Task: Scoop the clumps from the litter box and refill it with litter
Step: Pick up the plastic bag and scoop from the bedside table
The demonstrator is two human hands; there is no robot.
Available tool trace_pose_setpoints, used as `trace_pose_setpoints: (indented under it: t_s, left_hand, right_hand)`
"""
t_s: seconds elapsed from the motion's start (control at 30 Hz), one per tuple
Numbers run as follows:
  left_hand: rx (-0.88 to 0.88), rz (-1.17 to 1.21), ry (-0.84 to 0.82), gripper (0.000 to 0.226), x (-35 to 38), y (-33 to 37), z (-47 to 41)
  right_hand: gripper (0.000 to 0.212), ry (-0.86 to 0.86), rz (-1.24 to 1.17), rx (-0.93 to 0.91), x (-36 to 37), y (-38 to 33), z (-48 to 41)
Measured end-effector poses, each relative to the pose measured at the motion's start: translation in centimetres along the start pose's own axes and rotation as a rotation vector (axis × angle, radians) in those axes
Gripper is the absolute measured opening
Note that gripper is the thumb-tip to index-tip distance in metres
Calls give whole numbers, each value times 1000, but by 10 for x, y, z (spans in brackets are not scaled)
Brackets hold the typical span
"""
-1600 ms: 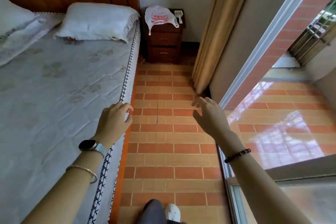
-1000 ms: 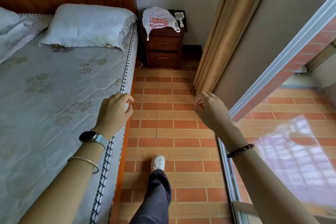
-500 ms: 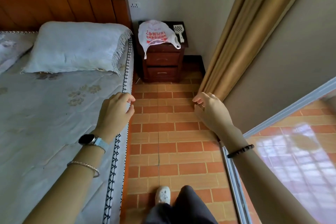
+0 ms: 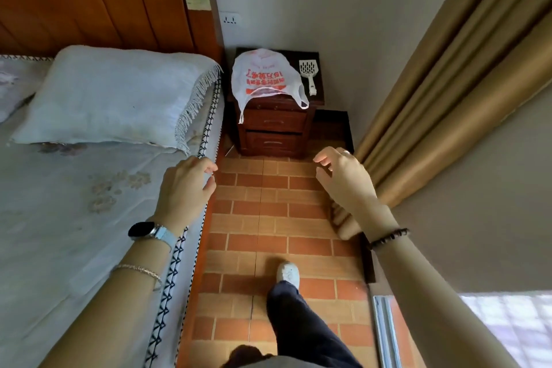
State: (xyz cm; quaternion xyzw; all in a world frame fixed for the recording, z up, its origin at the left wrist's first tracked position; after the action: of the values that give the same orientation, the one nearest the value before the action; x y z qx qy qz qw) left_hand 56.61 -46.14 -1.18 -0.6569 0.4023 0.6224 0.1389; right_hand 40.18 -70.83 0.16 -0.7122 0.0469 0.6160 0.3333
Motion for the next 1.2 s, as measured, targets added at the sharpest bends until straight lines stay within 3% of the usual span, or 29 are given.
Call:
trace_pose_setpoints:
  t_s: [0.43,1.07,1.2]
  left_hand:
    - [-21,3,44,15,28,-4,-168]
    - [132,-8,-116,18,114,-43,-435]
    - [138,80,-193,19,145,-43,-470]
  right_hand:
    - [23,-85,-32,-35,-6,30,-185]
    - [20,-32,-34,187,17,54,-418]
    - [26,-75,-67,272,28,71,-452]
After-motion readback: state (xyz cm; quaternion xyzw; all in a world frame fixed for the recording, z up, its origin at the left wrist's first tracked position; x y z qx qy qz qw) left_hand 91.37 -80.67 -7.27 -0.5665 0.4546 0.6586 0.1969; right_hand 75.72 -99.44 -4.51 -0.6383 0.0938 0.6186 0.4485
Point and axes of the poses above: each hand's wrist, its own z-axis away from the middle knuckle, its own x-axis out of the palm, y = z × x, the point moved 6 cm from there along -z, towards the middle knuckle, and after that the axes turned 1 degree about -y, right-handed, at the moved point
